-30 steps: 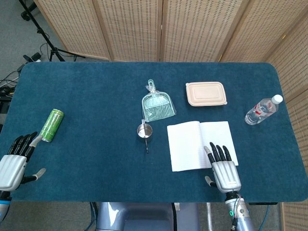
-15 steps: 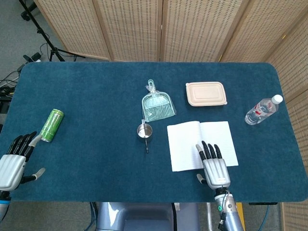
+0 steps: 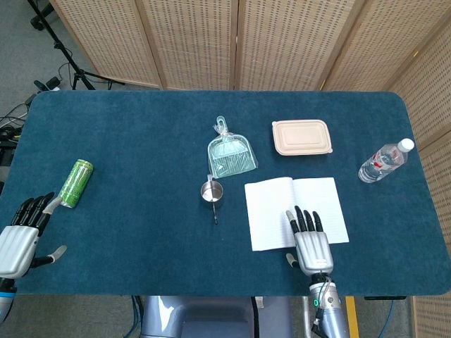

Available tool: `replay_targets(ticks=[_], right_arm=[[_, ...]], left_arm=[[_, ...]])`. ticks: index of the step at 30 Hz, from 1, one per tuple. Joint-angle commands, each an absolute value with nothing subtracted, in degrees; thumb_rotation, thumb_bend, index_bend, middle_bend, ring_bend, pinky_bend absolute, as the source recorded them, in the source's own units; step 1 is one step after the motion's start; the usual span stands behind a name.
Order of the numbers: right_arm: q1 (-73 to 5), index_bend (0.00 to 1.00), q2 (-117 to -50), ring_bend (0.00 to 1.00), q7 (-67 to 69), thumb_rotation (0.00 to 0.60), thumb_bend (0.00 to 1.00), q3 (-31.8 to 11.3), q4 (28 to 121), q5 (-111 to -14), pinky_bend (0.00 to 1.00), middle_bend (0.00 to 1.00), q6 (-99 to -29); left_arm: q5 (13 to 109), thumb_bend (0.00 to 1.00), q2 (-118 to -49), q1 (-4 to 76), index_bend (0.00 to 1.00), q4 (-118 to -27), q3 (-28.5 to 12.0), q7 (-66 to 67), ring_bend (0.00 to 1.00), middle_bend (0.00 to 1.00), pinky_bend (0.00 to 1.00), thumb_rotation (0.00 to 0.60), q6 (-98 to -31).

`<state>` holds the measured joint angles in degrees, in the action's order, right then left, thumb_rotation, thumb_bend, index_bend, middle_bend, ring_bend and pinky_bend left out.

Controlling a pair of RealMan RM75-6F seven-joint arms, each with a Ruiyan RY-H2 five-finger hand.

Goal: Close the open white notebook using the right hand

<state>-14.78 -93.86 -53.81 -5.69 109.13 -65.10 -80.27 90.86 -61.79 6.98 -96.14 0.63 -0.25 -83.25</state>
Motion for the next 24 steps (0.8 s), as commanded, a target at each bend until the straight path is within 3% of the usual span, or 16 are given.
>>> replay_targets(ticks=[1,24], right_arm=[[-15.05,0.00,-94.42,0.00,-54.16,0.600,0.26,-5.76,108.95,-64.55,0.00,0.00,-80.54],[-16.59,0.00,-97.95,0.00,-54.37,0.600,0.26,-4.52,106.82,-62.15,0.00,0.00,-80.73]], left_arm=[[90.86,0.19,-61.76,7.02,0.00,-96.15,0.65,-0.43,0.00,0.00,0.00,0.600,-83.16],[91.63,0.19,-61.31,7.16,0.00,-96.19,0.94,-1.85,0.00,0.00,0.00,0.600,-83.24]])
